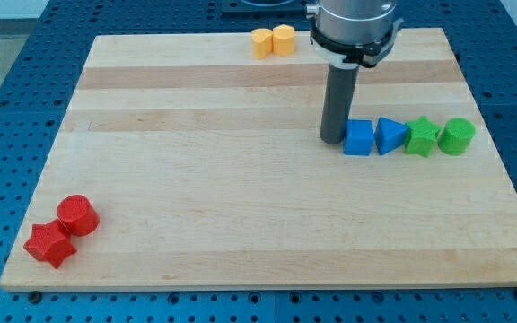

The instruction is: Move arm at center left of the table

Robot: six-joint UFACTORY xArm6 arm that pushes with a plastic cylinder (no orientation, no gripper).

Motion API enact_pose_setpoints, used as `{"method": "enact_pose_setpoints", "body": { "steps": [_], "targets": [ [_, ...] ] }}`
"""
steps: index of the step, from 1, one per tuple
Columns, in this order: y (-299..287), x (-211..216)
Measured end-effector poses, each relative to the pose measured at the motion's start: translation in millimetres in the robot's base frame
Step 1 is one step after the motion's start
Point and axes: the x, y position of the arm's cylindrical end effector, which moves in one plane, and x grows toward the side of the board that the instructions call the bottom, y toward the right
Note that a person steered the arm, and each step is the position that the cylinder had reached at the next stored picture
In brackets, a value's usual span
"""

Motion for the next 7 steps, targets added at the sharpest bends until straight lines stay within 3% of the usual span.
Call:
{"method": "enact_pose_setpoints", "body": {
  "steps": [3,5,6,7],
  "targets": [
    [-19.0,16.4],
    [-25.7,119.3],
    [-25.7,121.0],
    [-49.5,96.1]
  ]
}}
